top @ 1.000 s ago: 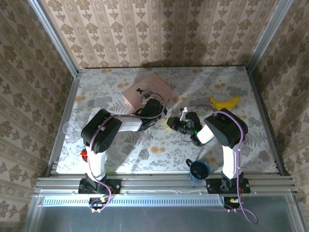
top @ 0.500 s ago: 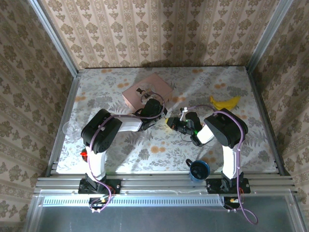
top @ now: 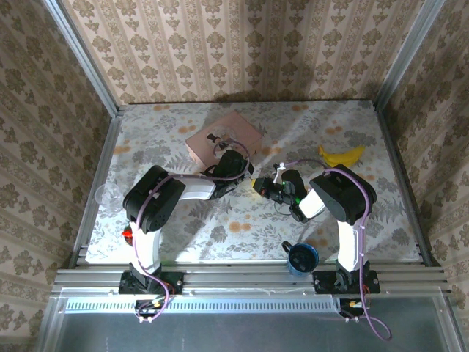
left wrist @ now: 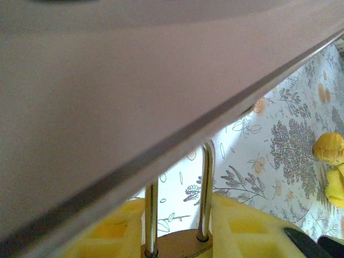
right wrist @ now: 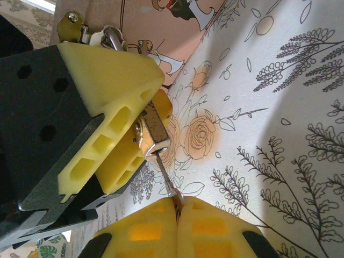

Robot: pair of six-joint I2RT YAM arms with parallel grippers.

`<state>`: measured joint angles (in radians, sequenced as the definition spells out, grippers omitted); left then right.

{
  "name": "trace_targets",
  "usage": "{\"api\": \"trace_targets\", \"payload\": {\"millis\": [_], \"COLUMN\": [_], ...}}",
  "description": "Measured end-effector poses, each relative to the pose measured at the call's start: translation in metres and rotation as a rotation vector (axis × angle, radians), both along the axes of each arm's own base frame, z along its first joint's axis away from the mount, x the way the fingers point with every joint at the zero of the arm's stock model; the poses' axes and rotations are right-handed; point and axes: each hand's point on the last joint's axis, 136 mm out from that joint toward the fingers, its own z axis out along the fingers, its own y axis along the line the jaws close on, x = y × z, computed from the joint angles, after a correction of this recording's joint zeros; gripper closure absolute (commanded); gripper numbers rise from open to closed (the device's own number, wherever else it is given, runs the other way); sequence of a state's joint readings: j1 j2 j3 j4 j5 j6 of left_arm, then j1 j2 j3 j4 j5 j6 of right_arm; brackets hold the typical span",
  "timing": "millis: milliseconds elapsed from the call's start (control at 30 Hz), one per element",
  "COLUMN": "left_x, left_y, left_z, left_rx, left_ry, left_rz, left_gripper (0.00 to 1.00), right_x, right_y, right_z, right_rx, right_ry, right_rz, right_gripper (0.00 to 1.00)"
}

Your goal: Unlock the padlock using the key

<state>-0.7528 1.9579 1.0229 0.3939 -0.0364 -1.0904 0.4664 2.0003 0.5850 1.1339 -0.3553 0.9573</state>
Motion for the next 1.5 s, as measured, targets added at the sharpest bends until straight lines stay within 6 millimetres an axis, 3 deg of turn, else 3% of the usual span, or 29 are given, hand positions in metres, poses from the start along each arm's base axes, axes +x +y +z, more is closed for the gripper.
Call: {"api": "trace_targets", "payload": {"millis": [733,1500], "left_x": [-0.0012,-0.0015], "left_y": [-0.0022,-0.0023], "left_z": [0.0006,-0.0013], "left_rx": [-0.014,-0.013], "left_ry": [0.008,0.012], "left_rz": [-0.006,-0.008], "left_gripper": [1.0,1.0], "right_x": [0.0003,-0.002], "right_y": [-0.0041,0.0011], "right_z": [0.0004,-0.006], "right_rx": [0.012,-0.118], "right_ry": [0.002,-0.017], "right_rz": [0.001,0.019], "right_gripper": [1.0,1.0]}}
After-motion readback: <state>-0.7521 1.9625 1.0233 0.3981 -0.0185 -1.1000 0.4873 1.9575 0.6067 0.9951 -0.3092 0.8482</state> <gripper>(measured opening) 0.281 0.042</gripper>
